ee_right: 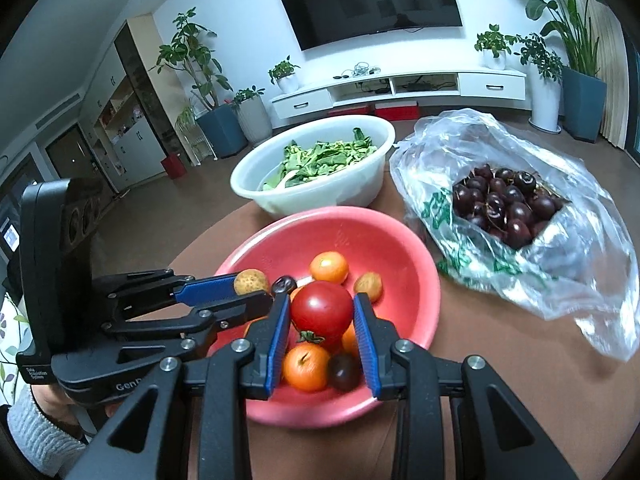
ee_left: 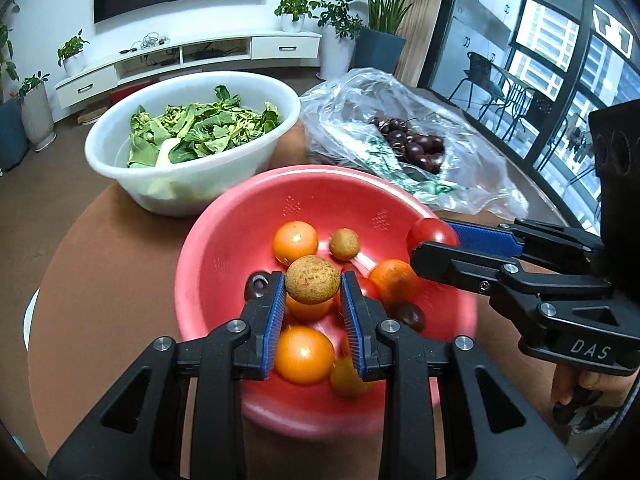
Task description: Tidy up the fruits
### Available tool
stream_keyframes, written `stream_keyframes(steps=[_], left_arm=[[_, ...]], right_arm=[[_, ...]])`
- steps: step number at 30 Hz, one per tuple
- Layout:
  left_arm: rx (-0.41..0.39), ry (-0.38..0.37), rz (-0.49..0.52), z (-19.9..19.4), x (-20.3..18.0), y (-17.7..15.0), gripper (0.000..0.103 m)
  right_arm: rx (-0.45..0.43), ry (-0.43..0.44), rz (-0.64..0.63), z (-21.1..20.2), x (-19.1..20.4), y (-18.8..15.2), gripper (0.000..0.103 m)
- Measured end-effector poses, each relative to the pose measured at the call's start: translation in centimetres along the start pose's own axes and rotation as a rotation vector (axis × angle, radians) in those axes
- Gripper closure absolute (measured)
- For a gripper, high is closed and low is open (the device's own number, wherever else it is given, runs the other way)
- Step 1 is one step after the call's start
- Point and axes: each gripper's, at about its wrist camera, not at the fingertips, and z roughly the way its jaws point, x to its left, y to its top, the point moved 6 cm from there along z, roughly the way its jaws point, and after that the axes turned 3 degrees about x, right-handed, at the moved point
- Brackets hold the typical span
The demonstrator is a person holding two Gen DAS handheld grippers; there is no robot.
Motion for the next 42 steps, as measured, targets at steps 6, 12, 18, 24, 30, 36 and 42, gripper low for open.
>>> stream_keyframes(steps=[6,12,18,24,30,36,42], left_arm=[[0.003,0.027,0.01,2.3,0.3,1.1,0.077],[0.015,0.049,0.006,3.6,0.8,1.4,0.076],[-0.006,0.069,0.003,3.7,0.9,1.4,0.052],[-0.028,0.06,-0.012,2.7,0.9,1.3,0.051],[-0.047,0.056,-0.044,0.4,0.5,0.3,0.048],[-0.106,0.065,-0.064,-3.4,-1.2,-1.9,0.031],[-0.152,0.091,-0.071,-7.4,-3.9,-4.9,0.029]], right_arm=[[0.021,-0.012,0.012,2.0,-1.4,0.5,0.068],[0.043,-0.033,0.0,3.2,-1.8,0.5,0.068],[0.024,-0.041,-0.002,3.0,-1.9,0.5,0.051],[0.002,-0.031,0.009,1.8,-1.7,0.5,0.051],[-0.029,-0.019,0.018,-0.9,-1.1,-0.1,0.051],[-0.085,-0.045,0.005,-5.4,-0.2,-2.1,0.046],[-0.134,-0.096,0.001,-10.2,0.1,-6.9,0.041]])
